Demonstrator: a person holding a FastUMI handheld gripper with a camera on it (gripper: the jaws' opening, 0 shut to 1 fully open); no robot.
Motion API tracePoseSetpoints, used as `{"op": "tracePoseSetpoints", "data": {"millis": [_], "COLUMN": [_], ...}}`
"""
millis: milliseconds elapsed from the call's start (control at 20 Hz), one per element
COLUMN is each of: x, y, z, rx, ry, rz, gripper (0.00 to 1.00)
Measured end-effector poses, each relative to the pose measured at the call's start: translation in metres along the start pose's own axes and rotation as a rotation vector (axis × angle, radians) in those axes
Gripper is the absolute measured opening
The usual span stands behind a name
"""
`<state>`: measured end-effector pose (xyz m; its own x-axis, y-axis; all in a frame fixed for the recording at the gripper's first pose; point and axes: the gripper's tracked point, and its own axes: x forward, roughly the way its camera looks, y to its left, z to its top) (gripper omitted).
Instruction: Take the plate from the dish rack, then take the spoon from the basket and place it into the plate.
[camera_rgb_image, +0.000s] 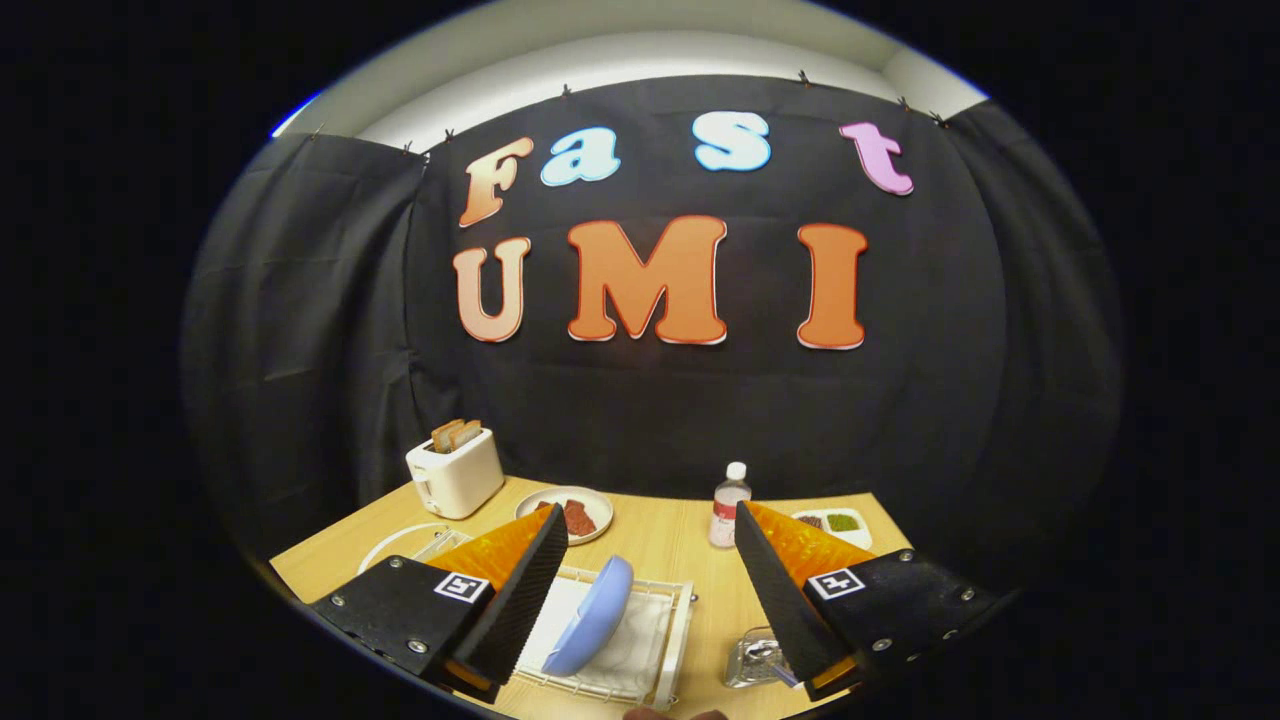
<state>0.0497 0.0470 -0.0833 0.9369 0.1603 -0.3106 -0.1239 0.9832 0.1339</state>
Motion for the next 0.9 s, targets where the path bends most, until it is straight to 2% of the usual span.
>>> {"op": "tracePoseSetpoints", "data": {"millis": [200,350,900], "x": [0.024,0.037,0.072], "y": [0.01,0.009,0.031], "z": [-0.044,-0.076,-0.123], "rx": [0.134,0.182,0.159], "ry": [0.227,0.383,0.703], "rz": [0.041,0.023,0.028], "gripper": [0.99,0.98,0.95]}}
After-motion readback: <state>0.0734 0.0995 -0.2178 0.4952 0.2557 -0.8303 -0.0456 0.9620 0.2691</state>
